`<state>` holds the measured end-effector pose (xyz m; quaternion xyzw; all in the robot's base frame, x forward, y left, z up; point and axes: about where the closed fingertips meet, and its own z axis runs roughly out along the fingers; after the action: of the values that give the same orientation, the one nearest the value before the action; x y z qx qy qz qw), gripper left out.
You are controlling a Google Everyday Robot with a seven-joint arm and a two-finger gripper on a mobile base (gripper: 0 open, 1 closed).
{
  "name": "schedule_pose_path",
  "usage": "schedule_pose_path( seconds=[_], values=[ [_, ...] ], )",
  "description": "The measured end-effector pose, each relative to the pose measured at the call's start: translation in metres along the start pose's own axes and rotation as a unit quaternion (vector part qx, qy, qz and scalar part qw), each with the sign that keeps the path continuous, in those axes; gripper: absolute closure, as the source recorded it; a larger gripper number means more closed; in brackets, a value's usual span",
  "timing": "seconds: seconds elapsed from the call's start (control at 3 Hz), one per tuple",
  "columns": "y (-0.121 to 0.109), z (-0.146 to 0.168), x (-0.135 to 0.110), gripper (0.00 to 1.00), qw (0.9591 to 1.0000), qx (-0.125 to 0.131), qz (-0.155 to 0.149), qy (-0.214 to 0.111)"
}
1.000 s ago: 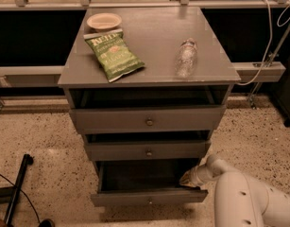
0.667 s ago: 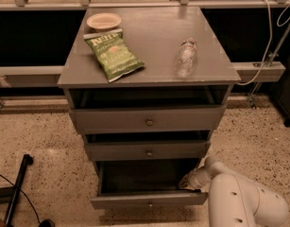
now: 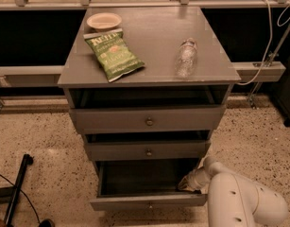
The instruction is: Open bottom drawer
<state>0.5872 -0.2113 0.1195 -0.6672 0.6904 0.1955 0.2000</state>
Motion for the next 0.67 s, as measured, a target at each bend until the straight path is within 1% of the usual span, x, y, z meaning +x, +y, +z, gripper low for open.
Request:
schedule_pose_path(
  seconds=[0.33, 0.67],
  values=[
    [0.020, 0.001, -0.008, 0.71, 0.9998, -0.020, 0.000, 0.000],
    [0.057, 0.016, -0.014, 0.52, 0.9984, -0.055, 0.004, -0.007]
  ],
)
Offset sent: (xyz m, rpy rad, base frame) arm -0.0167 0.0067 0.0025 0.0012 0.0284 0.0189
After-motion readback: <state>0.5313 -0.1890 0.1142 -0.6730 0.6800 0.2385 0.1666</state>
